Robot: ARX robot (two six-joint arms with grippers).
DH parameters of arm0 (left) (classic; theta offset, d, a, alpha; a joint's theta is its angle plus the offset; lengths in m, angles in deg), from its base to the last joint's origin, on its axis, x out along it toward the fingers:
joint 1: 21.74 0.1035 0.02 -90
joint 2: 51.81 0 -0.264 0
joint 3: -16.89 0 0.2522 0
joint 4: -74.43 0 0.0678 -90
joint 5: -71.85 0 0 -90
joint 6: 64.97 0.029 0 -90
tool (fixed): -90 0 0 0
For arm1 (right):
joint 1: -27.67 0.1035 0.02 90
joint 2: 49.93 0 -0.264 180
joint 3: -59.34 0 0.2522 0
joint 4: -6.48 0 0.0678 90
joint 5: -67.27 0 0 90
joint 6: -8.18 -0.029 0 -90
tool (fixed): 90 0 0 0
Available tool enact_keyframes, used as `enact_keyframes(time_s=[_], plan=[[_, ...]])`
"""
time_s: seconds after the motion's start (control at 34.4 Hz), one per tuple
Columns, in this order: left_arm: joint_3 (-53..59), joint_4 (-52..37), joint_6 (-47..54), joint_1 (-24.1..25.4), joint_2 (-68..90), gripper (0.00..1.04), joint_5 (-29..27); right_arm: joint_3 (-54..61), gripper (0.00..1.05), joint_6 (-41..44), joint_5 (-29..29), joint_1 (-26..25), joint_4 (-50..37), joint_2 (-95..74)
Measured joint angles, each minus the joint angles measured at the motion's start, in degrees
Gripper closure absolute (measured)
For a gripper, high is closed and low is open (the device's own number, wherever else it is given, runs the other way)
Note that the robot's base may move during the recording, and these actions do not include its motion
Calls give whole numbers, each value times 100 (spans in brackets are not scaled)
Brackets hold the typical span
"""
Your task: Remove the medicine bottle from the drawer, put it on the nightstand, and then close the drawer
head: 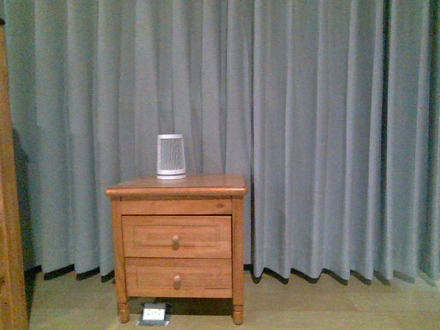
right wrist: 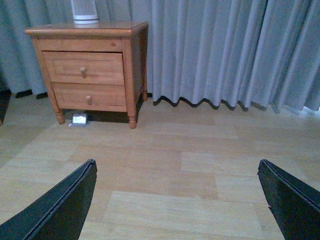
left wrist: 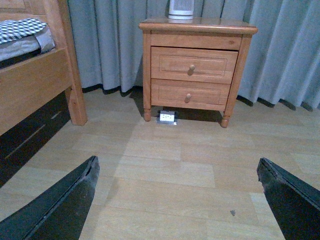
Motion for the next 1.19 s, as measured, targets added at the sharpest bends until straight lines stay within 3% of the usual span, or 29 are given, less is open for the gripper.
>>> enact_keyframes(time_s=[1.19], plan=[[0, 0, 0, -4, 0, 7, 0, 0, 7, 0, -2, 0, 0, -2]])
